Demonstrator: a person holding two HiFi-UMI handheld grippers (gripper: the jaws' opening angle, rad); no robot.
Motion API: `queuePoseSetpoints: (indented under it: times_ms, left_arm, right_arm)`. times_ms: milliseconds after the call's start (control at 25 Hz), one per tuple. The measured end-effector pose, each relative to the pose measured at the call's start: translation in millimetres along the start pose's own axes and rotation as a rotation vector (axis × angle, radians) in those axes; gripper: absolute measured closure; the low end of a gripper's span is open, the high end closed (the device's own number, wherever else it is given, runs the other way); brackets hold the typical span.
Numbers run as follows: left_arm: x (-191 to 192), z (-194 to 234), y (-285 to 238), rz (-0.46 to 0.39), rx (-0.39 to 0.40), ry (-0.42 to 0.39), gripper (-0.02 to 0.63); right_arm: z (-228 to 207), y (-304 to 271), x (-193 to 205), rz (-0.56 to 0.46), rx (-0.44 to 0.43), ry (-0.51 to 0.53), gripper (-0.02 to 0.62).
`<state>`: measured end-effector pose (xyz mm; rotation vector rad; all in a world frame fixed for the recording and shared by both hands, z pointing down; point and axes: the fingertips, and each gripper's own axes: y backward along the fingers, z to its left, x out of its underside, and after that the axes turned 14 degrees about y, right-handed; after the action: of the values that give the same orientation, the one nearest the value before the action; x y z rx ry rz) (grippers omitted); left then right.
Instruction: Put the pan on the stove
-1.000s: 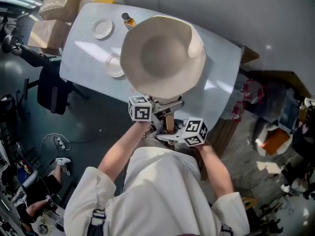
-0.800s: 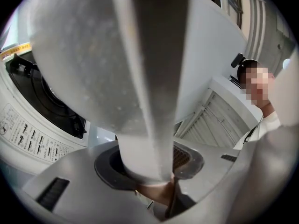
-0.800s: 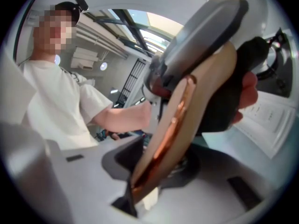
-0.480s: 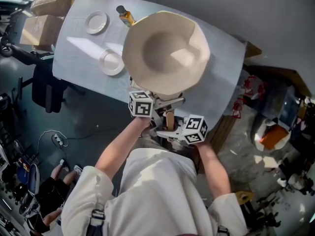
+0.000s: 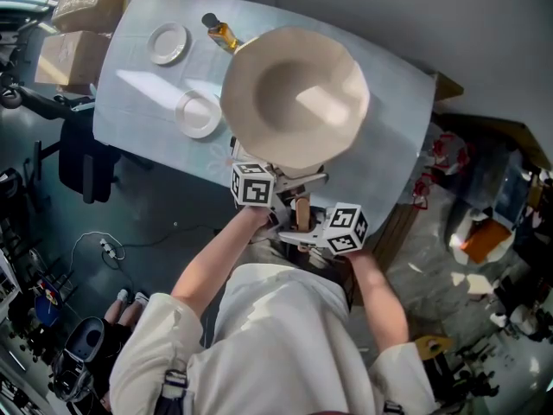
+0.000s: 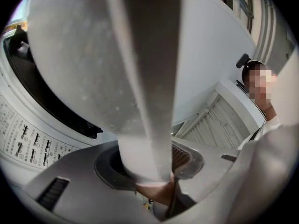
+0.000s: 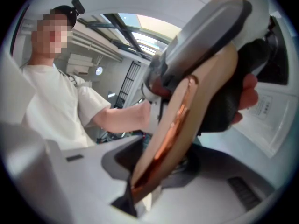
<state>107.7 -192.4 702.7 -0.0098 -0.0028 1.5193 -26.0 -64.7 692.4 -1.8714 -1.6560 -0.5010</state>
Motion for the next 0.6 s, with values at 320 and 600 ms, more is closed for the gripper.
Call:
queuePoseSetpoints:
  times_ms: [320,600]
  left_arm:
    - [-3.2,10.4,-2.4,0.001,-0.012,0.031,0.416]
    - [-14.1,10.8,-2.9,0.001,-0.001,0.049,0.416]
  right_arm:
    - [-6.1,2.1,0.2,0.0,-0.012,-0.024,0.462]
    - [-14.5,3.0,-6.4,-0.011,-0.013,-0.033,0.462]
